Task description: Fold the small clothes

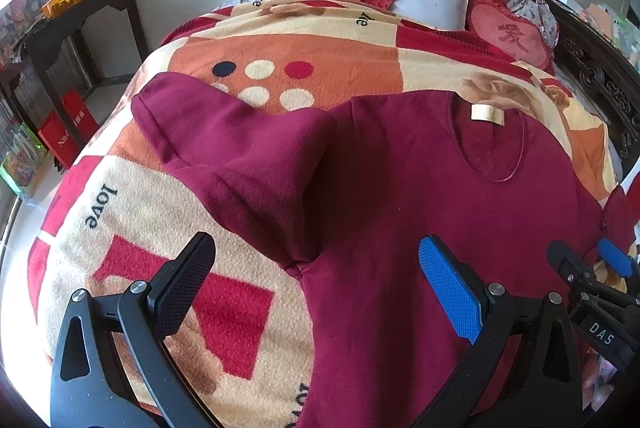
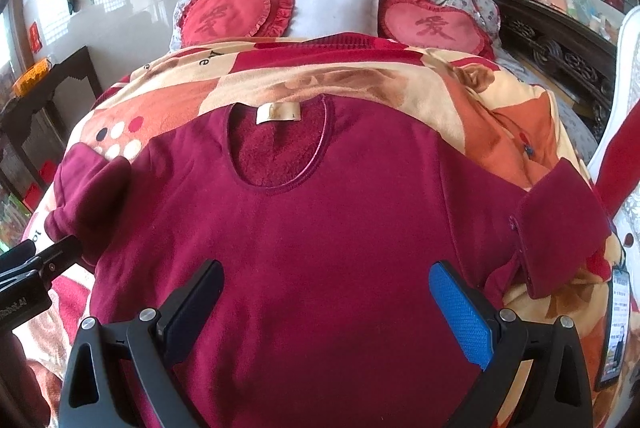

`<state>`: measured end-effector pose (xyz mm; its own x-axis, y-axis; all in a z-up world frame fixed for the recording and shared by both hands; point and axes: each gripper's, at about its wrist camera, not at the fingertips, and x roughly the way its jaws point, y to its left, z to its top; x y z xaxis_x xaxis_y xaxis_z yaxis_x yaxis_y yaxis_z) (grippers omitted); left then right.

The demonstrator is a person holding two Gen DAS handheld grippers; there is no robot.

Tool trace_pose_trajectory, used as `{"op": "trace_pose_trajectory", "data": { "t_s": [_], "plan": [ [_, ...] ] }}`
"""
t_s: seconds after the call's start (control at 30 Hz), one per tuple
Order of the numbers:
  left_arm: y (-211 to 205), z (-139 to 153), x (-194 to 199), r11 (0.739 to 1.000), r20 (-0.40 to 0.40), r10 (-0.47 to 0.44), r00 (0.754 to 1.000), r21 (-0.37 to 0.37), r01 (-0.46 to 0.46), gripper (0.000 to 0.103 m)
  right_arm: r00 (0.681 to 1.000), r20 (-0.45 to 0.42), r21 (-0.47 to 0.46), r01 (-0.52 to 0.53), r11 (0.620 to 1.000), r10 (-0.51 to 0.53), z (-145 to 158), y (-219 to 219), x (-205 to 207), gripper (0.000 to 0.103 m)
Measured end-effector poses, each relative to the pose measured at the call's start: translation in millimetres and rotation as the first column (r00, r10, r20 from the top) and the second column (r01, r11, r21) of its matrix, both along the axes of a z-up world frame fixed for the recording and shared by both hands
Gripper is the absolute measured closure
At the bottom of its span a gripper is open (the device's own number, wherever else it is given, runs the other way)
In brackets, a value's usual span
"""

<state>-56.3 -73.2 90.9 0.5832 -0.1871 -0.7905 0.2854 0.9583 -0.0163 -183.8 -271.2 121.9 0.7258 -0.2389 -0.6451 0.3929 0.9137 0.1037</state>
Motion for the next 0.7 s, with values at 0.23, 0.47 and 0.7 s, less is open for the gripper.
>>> {"op": "trace_pose_trajectory", "data": {
  "t_s": [0.23,0.47,0.7],
  "plan": [
    [3,3,3,1.000,-0.007,0.001,1.000,-0.025,-0.001,0.001,1.000,0.005,-0.010,-0.012,1.000,0.012,4,6,6,0.001],
    [4,4,5,1.000,-0.003,0.002,1.000,-0.025,-0.003,0.001,1.000,0.001,-0.003,-0.017,1.000,0.017,1,10,7,0.001],
    [8,7,10,1.000,0.002,0.015,1.000,-0.023,-0.015,0.001,1.000,-0.003,0.004,-0.024,1.000,0.024,0,11,10,0.001]
  ]
}}
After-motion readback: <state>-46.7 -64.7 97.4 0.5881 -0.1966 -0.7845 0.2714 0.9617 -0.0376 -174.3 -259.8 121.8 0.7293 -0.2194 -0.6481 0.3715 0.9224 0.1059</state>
